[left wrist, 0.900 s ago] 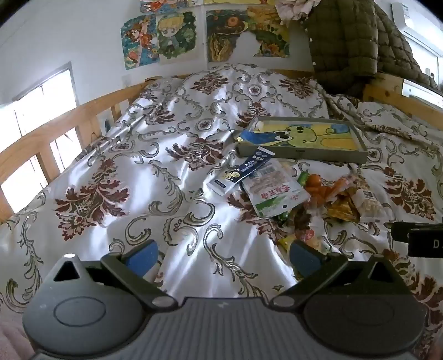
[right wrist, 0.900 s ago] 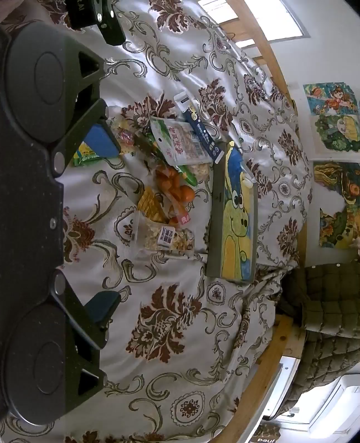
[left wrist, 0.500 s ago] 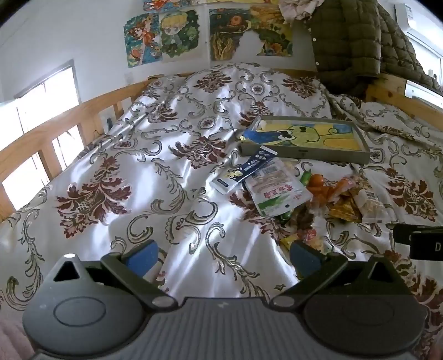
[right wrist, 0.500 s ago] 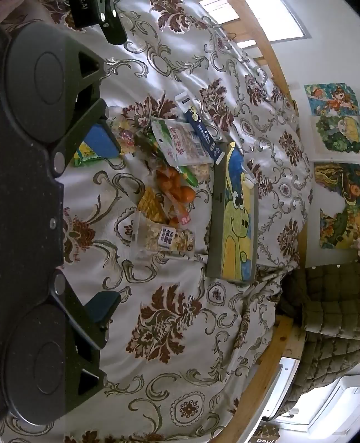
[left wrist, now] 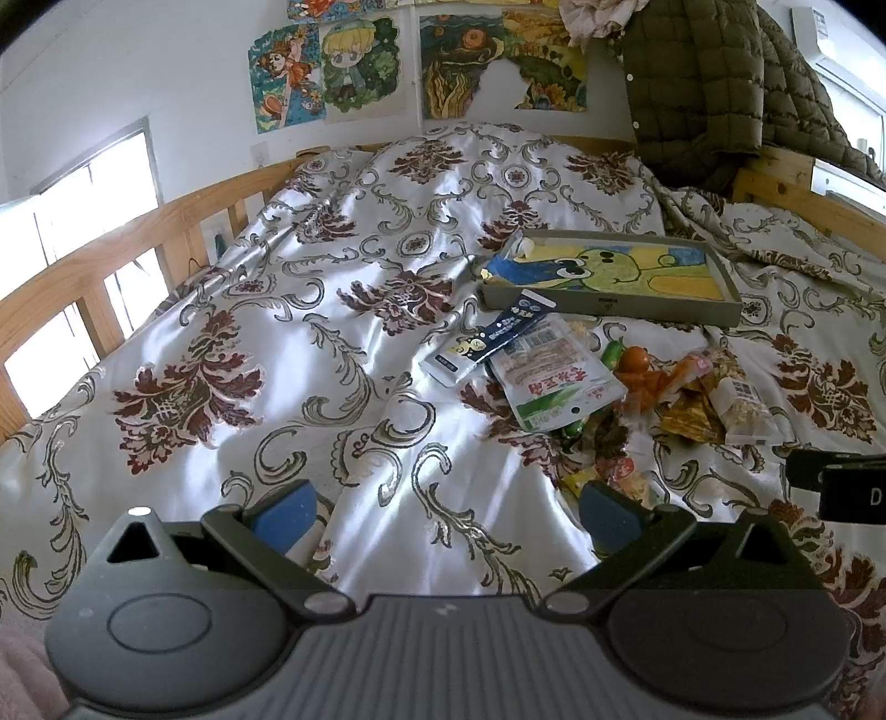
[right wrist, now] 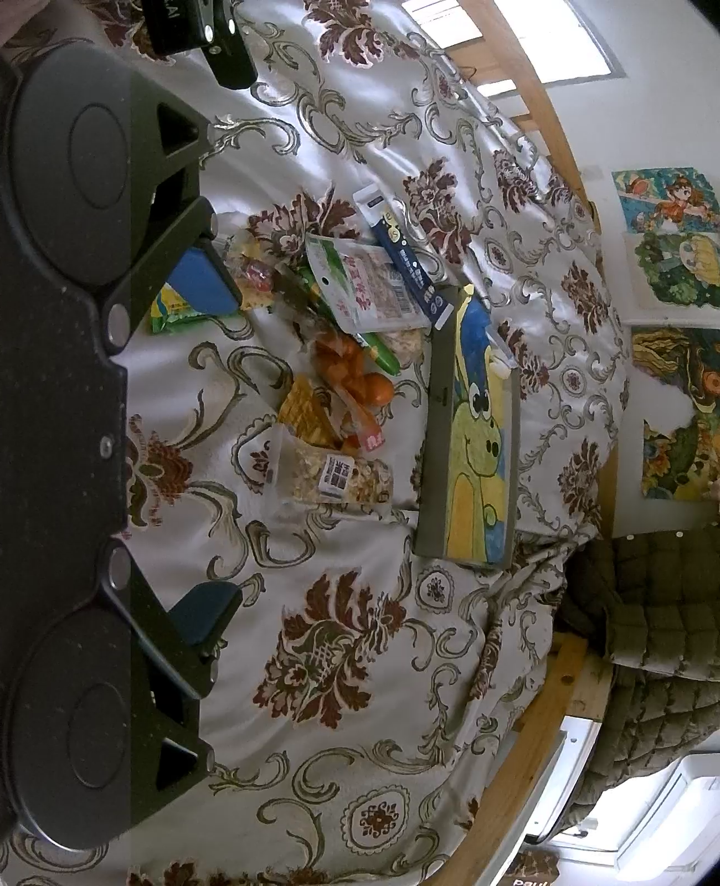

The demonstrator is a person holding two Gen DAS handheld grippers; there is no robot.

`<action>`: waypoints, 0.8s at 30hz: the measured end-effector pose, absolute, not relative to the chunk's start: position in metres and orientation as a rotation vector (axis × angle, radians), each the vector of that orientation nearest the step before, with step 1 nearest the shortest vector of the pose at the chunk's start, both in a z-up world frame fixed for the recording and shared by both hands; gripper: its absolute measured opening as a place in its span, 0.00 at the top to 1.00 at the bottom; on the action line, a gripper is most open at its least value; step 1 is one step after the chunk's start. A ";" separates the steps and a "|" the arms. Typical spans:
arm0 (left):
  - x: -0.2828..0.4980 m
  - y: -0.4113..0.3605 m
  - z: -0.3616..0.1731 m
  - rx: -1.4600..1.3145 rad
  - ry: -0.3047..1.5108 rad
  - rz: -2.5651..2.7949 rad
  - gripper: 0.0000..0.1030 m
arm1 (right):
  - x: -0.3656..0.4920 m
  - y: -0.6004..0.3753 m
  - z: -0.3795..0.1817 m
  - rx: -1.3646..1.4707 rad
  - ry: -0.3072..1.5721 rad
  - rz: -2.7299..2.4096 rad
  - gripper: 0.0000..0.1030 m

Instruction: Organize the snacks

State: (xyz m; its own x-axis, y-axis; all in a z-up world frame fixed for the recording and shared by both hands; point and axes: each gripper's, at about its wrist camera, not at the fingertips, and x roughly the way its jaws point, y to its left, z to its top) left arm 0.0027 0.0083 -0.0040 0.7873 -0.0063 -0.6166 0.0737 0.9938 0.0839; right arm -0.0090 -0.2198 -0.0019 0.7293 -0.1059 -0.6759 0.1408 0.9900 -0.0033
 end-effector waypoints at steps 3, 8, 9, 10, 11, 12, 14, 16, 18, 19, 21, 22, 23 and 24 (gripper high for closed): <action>0.003 0.008 -0.004 0.105 0.663 -0.043 0.00 | -0.009 -0.220 -0.002 0.050 0.742 -0.134 0.01; 0.003 0.008 -0.004 0.104 0.664 -0.041 0.00 | -0.008 -0.219 -0.002 0.049 0.744 -0.135 0.01; 0.003 0.010 -0.005 0.106 0.663 -0.039 0.00 | -0.008 -0.219 -0.002 0.048 0.744 -0.136 0.01; 0.003 0.010 -0.005 0.107 0.663 -0.038 0.00 | -0.008 -0.219 -0.002 0.047 0.744 -0.137 0.01; 0.003 0.012 -0.006 0.106 0.662 -0.039 0.00 | -0.008 -0.219 -0.003 0.048 0.744 -0.136 0.01; 0.003 0.010 -0.005 0.105 0.664 -0.041 0.00 | -0.008 -0.219 -0.003 0.047 0.744 -0.137 0.01; 0.003 0.012 -0.007 0.106 0.664 -0.041 0.00 | -0.008 -0.219 -0.003 0.047 0.745 -0.137 0.01; 0.003 0.011 -0.006 0.106 0.664 -0.041 0.00 | -0.008 -0.219 -0.003 0.046 0.745 -0.137 0.01; 0.003 0.012 -0.006 0.106 0.664 -0.040 0.00 | -0.008 -0.219 -0.003 0.046 0.745 -0.137 0.01; 0.003 0.011 -0.006 0.106 0.664 -0.040 0.00 | -0.008 -0.219 -0.003 0.045 0.746 -0.136 0.01; 0.003 0.010 -0.005 0.106 0.665 -0.040 0.00 | -0.008 -0.219 -0.003 0.045 0.746 -0.137 0.01; 0.004 0.012 -0.007 0.107 0.665 -0.040 0.00 | -0.007 -0.219 -0.003 0.045 0.746 -0.137 0.01; 0.003 0.011 -0.006 0.107 0.665 -0.040 0.00 | -0.007 -0.219 -0.003 0.044 0.746 -0.137 0.01; 0.003 0.010 -0.005 0.107 0.665 -0.039 0.00 | -0.008 -0.219 -0.003 0.044 0.746 -0.137 0.01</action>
State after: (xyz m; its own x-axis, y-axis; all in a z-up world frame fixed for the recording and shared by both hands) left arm 0.0028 0.0097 -0.0051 0.7865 -0.0024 -0.6176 0.0706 0.9938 0.0860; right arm -0.0076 -0.2189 -0.0027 0.7259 -0.1083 -0.6792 0.1398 0.9901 -0.0086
